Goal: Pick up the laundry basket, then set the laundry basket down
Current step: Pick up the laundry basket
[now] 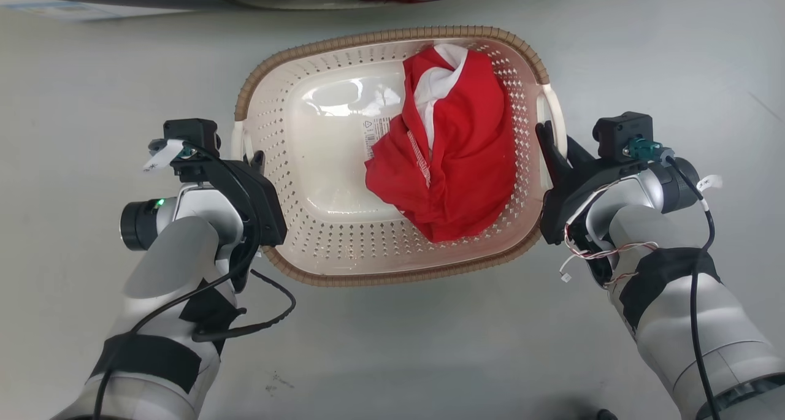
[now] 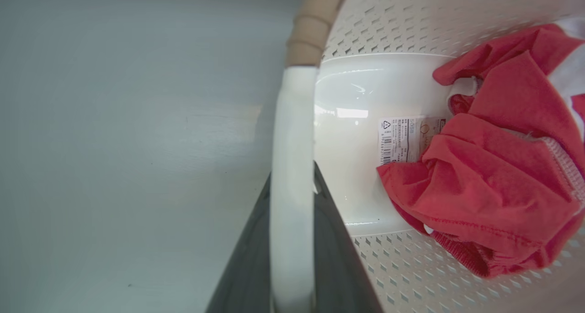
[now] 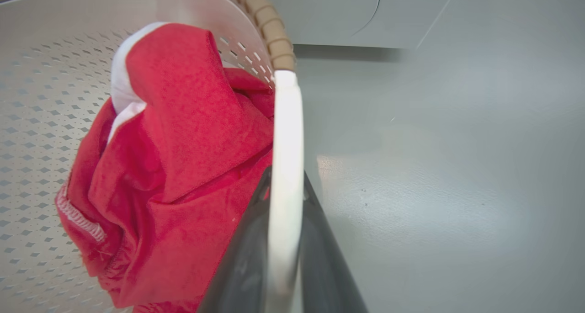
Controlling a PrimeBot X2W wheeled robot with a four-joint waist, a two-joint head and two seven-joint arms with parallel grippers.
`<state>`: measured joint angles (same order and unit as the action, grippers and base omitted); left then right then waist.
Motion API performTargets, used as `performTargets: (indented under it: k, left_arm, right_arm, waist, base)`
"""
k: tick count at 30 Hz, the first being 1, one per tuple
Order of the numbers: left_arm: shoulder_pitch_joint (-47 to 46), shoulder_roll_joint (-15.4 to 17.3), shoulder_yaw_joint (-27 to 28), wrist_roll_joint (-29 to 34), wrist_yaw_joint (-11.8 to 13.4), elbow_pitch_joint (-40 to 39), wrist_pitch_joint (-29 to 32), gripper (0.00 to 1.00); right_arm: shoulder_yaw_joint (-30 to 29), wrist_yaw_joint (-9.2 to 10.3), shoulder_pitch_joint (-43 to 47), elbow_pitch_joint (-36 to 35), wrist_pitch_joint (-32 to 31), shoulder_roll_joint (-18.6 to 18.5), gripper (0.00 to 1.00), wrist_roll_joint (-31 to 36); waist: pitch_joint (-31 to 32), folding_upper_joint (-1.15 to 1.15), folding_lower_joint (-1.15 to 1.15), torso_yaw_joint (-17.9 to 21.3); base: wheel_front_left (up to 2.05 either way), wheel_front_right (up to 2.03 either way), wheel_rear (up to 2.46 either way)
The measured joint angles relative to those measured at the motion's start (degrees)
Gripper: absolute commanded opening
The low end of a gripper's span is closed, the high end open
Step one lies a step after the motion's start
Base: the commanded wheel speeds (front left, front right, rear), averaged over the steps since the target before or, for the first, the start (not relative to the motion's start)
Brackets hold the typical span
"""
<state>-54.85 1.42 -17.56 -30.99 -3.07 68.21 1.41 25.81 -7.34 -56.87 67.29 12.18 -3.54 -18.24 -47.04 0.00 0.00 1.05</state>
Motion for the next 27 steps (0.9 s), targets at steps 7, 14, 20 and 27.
performTargets:
  k: [7,14,20,27]
  left_arm:
    - [0.1,-0.5,-0.1,-0.9,-1.0,2.5,2.2,0.00]
    - [1.1,-0.8,-0.1,-1.7,-1.6,3.8,5.4,0.00]
    - [2.8,-1.0,-0.1,-2.9,-2.1,4.7,8.0,0.00]
    - [5.8,-1.2,0.0,-4.4,-2.6,5.3,11.5,0.00]
  right_arm:
    - [1.0,-0.22,0.5,2.0,-1.1,0.3,0.00,-1.2]
    - [2.0,-0.23,2.7,3.4,-3.7,0.6,0.00,-3.5]
    - [2.5,-0.23,4.9,3.7,-5.9,0.8,0.00,-5.0]
    - [3.1,-0.25,8.3,4.1,-9.3,1.0,0.00,-7.7]
  waist:
    - [3.9,0.00,0.00,-0.1]
    - [8.5,0.00,0.00,-0.2]
    - [12.0,0.00,-0.01,-0.3]
    - [17.2,0.00,-0.01,-0.5]
  base:
    - [0.00,0.00,0.00]
    - [0.00,0.00,0.00]
    - [0.00,0.00,0.00]
    - [0.00,0.00,0.00]
